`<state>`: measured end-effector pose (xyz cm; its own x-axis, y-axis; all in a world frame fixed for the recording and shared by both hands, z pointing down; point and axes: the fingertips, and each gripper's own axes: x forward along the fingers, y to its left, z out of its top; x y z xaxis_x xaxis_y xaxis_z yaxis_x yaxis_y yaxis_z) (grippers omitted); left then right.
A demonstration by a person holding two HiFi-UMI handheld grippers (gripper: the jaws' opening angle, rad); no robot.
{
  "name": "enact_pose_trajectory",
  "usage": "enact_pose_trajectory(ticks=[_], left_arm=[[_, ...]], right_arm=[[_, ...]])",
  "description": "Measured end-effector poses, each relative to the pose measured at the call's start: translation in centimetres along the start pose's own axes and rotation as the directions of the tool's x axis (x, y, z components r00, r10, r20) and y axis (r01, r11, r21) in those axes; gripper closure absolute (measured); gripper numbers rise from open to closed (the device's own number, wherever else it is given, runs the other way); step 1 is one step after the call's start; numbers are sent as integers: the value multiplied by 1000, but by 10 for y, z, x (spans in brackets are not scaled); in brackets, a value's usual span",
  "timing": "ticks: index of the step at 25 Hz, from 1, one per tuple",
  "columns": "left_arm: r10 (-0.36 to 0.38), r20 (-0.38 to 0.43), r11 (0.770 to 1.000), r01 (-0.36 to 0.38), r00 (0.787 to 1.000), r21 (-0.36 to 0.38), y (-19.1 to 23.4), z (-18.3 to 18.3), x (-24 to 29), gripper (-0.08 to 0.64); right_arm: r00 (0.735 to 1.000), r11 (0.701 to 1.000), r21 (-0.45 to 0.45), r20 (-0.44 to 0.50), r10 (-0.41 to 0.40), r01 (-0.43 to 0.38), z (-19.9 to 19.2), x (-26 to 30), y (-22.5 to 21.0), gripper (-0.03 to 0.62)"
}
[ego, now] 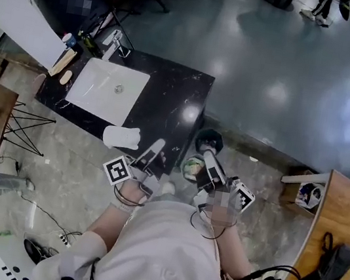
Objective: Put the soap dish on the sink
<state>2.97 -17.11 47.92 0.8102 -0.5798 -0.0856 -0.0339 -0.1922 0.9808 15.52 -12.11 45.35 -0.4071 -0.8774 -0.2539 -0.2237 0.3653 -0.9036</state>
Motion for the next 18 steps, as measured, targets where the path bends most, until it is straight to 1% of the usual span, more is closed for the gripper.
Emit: enact_pose_trajectory(ticks=[4,9,15,18], left_arm=[[-32,-67,999,32,997,0,-8,-20,22,419],[-44,-112,999,44,993,-2,-11,-37,41,453],[-50,-144,999,48,988,-15,-14,-48,55,464],[-48,-155,999,46,987,-18,-14,-51,59,466]], right_arm=[[997,1000,-9,76,-18,19,23,-22,-5,568],[989,999,-17,142,-30,33,45,-45,-9,569],[988,997,-67,152,-32,42,59,-54,-6,569],[989,997,-70,147,-33,44,59,-53,-6,569]])
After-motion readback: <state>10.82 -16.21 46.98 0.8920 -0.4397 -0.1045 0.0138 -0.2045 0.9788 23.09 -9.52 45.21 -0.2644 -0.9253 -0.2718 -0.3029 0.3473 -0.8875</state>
